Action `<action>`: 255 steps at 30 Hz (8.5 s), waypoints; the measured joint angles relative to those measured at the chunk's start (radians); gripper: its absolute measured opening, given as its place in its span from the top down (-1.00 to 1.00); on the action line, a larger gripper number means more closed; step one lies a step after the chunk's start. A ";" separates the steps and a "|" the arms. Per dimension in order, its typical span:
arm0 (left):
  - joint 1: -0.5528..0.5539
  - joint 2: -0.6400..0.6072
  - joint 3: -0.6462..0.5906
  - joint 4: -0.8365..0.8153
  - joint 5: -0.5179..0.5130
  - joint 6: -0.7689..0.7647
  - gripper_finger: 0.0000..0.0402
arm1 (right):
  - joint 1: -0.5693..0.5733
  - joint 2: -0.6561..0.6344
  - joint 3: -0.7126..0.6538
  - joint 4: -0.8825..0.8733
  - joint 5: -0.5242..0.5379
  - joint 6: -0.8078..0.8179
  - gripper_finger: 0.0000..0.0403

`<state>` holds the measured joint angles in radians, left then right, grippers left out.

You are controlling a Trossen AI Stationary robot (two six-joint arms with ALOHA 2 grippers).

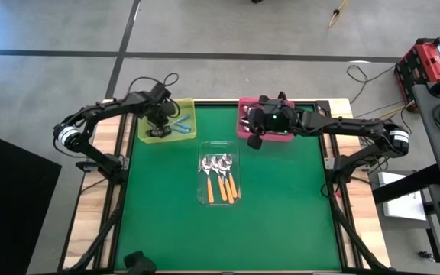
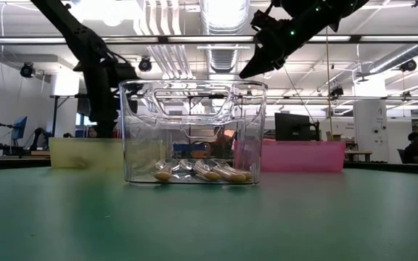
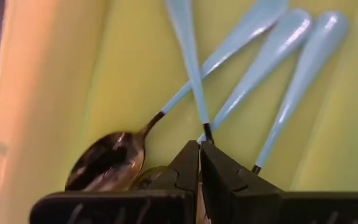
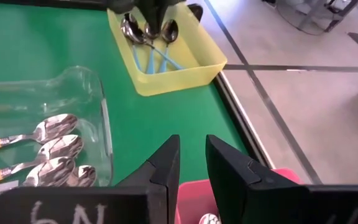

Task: Sort silverware by color (type)
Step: Put the blue spoon into the yellow bin

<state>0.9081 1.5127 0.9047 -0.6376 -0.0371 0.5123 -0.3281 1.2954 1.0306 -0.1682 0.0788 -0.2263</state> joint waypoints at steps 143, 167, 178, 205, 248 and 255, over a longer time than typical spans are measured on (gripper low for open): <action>0.015 0.113 -0.017 0.149 -0.095 -0.552 1.00 | -0.065 0.002 0.058 -0.149 -0.009 -0.001 0.66; 0.015 0.113 -0.064 0.269 -0.111 -0.581 1.00 | -0.065 0.002 0.058 -0.151 -0.009 -0.001 0.66; 0.015 0.112 -0.075 0.280 -0.112 -0.578 1.00 | -0.065 0.002 0.058 -0.160 -0.009 -0.001 0.66; 0.015 0.089 -0.066 0.252 -0.097 -0.444 1.00 | -0.065 0.002 0.058 -0.159 -0.009 -0.009 0.66; 0.015 0.146 -0.042 0.345 0.026 -0.401 1.00 | -0.065 0.002 0.056 -0.157 -0.007 -0.009 0.66; 0.016 0.176 -0.042 0.401 0.021 -0.390 1.00 | -0.065 0.002 0.055 -0.157 -0.007 -0.009 0.66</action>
<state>0.9237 1.6889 0.8631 -0.2369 -0.0166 0.1223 -0.3931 1.2976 1.0859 -0.3252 0.0715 -0.2356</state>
